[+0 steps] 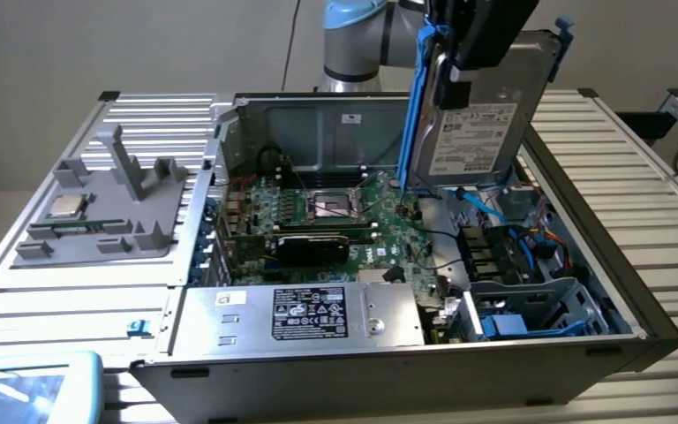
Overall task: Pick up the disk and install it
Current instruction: 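Pick up the disk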
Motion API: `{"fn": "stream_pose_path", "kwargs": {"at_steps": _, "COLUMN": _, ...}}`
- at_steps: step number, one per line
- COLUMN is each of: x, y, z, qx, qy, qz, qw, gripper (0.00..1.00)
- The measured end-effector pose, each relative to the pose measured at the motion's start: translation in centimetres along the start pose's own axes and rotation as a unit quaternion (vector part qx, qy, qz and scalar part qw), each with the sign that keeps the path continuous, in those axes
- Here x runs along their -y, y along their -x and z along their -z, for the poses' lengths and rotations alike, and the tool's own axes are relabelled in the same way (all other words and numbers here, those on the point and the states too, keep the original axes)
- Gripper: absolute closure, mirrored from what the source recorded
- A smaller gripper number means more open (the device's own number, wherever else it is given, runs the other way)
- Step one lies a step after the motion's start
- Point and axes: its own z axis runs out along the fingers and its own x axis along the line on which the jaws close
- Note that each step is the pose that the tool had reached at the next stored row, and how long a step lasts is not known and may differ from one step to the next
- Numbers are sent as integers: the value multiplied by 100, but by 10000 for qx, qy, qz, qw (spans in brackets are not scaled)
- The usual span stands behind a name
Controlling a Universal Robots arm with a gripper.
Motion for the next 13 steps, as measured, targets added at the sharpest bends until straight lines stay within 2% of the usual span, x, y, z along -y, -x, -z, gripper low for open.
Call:
{"fn": "stream_pose_path", "kwargs": {"at_steps": 6, "x": 20, "y": -164, "z": -6, "qx": 4, "qy": 0, "qz": 0, "qw": 10000, "gripper": 63}}
{"fn": "stream_pose_path", "kwargs": {"at_steps": 13, "x": 21, "y": -176, "z": -7, "qx": 4, "qy": 0, "qz": 0, "qw": 10000, "gripper": 63}}
